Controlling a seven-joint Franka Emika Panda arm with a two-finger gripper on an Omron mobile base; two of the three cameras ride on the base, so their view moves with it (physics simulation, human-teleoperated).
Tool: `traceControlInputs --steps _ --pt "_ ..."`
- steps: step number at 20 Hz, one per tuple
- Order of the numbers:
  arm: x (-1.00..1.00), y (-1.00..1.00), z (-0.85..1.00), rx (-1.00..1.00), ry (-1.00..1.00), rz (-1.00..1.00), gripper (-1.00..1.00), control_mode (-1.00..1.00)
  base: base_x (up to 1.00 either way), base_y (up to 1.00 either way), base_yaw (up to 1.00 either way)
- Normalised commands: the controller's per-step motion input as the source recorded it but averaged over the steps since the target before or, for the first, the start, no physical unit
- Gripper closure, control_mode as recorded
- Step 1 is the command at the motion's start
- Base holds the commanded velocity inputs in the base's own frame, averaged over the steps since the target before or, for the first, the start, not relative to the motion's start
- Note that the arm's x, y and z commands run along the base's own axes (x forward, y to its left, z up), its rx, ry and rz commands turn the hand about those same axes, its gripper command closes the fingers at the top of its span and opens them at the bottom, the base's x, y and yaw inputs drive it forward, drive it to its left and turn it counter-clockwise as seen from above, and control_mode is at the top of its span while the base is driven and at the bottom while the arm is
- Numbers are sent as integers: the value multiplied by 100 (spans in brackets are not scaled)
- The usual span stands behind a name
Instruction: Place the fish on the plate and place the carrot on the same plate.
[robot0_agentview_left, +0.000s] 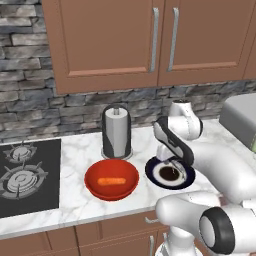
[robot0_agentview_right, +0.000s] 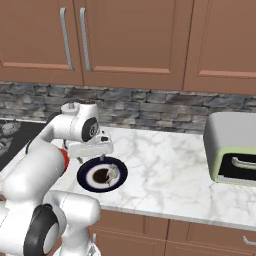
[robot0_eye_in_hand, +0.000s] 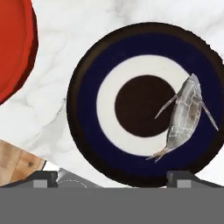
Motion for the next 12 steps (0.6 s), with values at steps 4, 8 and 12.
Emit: traceControlInputs --steps 4,8,12 --pt "-3 71 1 0 0 33 -100 -100 0 0 0" --pt "0 75 12 0 0 32 -100 -100 0 0 0" --pt "0 66 29 0 0 29 -100 -100 0 0 0"
